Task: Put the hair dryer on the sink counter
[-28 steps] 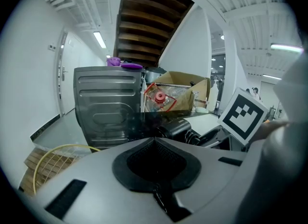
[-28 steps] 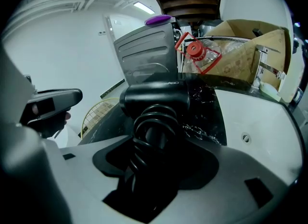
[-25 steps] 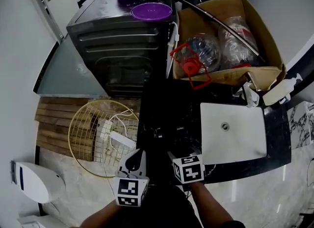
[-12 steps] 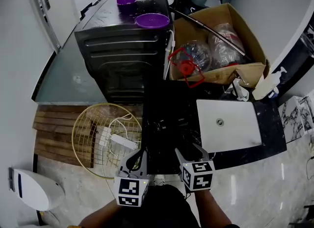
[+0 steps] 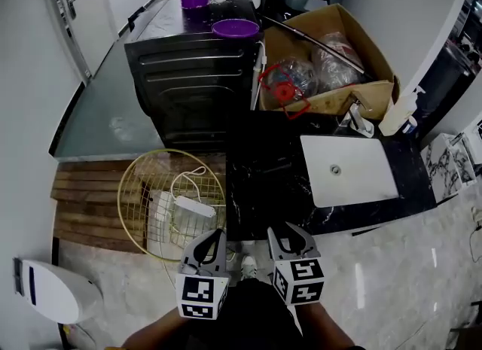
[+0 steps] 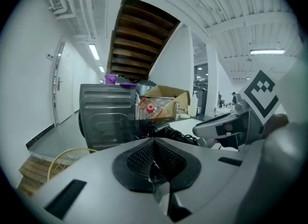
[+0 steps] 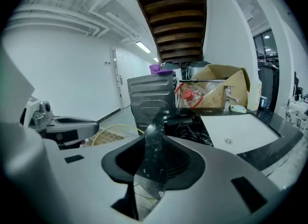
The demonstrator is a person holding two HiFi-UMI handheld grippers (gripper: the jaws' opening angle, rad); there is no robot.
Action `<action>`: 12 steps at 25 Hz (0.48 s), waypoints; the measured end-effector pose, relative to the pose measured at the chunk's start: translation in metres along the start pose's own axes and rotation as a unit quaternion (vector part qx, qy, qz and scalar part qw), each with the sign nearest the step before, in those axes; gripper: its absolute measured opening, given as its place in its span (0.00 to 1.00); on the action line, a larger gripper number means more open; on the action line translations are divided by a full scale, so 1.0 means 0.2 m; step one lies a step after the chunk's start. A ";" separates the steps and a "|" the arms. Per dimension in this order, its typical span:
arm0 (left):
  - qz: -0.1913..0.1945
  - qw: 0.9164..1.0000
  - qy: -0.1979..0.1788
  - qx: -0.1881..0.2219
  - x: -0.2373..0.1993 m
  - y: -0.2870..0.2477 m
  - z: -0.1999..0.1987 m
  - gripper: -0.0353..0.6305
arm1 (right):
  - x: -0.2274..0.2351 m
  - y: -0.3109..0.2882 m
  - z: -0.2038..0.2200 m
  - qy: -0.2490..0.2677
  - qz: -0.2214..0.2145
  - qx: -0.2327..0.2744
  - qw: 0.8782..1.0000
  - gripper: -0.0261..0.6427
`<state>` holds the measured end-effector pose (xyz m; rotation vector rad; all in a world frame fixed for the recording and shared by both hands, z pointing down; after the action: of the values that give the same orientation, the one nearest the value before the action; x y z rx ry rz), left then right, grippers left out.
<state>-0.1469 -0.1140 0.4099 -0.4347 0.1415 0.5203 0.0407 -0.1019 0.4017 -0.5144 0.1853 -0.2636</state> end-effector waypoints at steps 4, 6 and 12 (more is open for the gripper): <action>0.006 1.000 -0.006 0.002 0.01 0.13 0.06 0.06 | -0.15 0.10 0.05 0.004 -0.001 0.001 1.000 0.18; 0.008 1.000 -0.007 0.005 0.01 0.20 0.09 0.06 | -0.22 0.15 0.09 0.006 -0.004 -0.002 1.000 0.16; 0.015 1.000 -0.009 0.015 0.02 0.36 0.16 0.06 | -0.39 0.27 0.15 0.014 -0.006 0.001 1.000 0.13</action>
<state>-0.1801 -0.0425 0.4124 -0.3982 0.1380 0.5505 -0.0144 -0.0204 0.4092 -0.5099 0.2093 -0.2827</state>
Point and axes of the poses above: the fingertips, and each gripper's own axes: y backward along the fingers, x to its right, z out of its underside, the point moved 8 cm from there along y, backward along the fingers, and after that the axes turned 13 degrees about y, right-handed, at the moved point
